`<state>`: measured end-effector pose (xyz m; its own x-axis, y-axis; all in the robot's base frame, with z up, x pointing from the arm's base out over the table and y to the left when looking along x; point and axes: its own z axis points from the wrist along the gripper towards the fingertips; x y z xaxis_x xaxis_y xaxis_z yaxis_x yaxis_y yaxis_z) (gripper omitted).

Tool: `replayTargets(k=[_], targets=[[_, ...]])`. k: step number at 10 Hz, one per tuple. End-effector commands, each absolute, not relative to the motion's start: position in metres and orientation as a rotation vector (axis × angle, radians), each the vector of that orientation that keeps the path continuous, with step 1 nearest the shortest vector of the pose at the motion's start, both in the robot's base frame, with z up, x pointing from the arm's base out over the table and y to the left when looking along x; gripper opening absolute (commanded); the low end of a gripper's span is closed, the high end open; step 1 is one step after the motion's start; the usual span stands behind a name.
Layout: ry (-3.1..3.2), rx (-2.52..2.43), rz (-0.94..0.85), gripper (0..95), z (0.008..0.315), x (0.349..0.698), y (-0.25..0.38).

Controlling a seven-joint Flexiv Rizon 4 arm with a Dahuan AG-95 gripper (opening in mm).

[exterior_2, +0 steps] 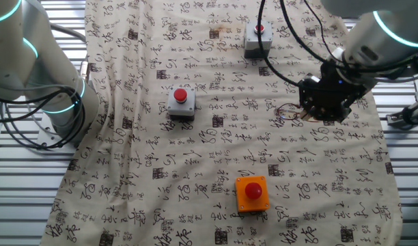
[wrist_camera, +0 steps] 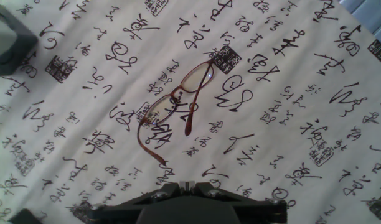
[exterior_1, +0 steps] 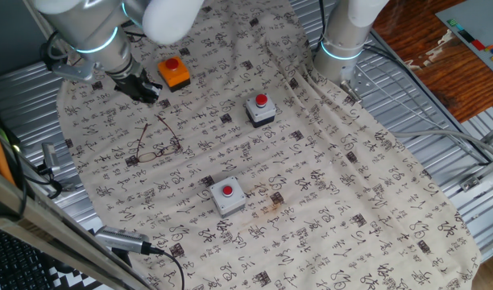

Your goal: Unfold the leg of the glasses (with one hand)

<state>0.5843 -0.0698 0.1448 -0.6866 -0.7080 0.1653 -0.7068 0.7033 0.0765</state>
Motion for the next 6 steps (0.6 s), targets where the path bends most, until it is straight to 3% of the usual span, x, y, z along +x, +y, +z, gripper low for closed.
replayTargets(k=[1, 6], targets=[[-2.697, 1.214, -0.034, 0.0, 0.130, 0.586, -0.081], [-2.706, 1.263, -0.058, 0.0, 0.120, 0.567, -0.088]])
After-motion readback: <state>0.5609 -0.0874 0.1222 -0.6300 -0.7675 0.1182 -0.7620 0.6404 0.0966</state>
